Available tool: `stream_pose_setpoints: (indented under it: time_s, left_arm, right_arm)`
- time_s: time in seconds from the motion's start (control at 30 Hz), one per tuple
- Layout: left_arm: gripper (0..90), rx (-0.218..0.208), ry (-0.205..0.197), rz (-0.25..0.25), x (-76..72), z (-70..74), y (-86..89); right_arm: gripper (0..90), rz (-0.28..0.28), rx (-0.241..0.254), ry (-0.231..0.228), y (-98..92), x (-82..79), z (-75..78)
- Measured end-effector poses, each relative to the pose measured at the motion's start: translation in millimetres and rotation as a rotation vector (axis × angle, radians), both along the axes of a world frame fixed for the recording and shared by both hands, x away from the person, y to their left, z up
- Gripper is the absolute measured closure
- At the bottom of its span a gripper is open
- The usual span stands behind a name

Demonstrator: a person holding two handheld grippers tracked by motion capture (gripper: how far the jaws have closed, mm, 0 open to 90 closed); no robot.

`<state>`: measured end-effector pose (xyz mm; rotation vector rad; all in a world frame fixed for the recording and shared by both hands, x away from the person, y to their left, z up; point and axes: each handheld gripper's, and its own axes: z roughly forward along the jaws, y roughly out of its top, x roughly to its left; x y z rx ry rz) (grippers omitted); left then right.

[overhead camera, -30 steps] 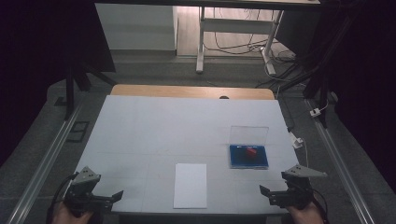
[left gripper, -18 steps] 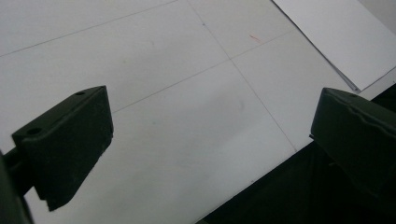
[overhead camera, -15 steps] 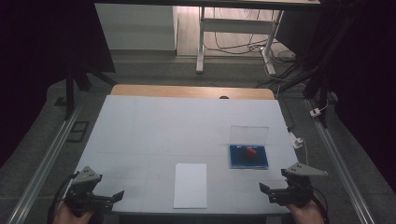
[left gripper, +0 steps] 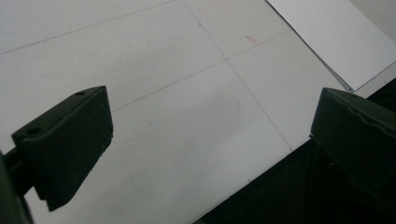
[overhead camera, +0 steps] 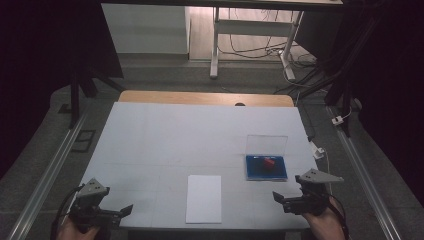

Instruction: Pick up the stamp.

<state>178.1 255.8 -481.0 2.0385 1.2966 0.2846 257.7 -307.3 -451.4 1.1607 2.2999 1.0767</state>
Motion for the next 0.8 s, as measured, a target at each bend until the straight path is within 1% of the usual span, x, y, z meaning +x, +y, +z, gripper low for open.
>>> stream_pose_setpoints:
  time_s: [0.07, 0.17, 0.37, 0.4, 0.47, 0.53, 0.63, 0.73, 0.8]
  left_arm:
    - [0.0, 0.000, 0.001, -0.001, 0.1, 0.0, -0.1]
    - [0.0, 0.000, 0.001, -0.002, 0.1, 0.0, -0.1]
    - [0.0, 0.004, 0.002, -0.003, 0.4, -0.1, -0.4]
    - [0.0, 0.004, 0.003, -0.003, 0.5, -0.1, -0.4]
    - [0.0, 0.004, 0.003, -0.002, 0.6, -0.1, -0.4]
    - [0.0, 0.004, 0.003, -0.002, 0.6, -0.2, -0.4]
    - [0.0, 0.005, 0.003, -0.002, 0.6, -0.2, -0.4]
    - [0.0, 0.005, 0.004, -0.002, 0.7, -0.2, -0.4]
    - [0.0, 0.004, 0.004, -0.002, 0.7, -0.2, -0.4]
  right_arm:
    - [0.6, 0.008, -0.011, -0.010, 2.3, 3.6, -1.4]
    - [0.6, 0.003, -0.026, -0.005, 2.8, 8.3, -2.7]
    - [0.0, 0.004, -0.020, -0.017, 1.5, 17.9, -2.7]
    - [0.0, 0.004, -0.014, -0.014, 1.8, 20.1, -3.4]
    - [0.0, 0.009, -0.019, -0.007, 2.6, 24.6, -4.9]
    - [0.0, 0.015, -0.036, 0.003, 3.5, 29.0, -6.7]
    - [0.0, 0.022, -0.049, 0.016, 4.9, 34.8, -8.7]
    - [0.0, 0.026, -0.037, 0.020, 6.3, 40.2, -9.7]
    - [0.0, 0.027, -0.033, 0.035, 6.7, 43.8, -10.4]
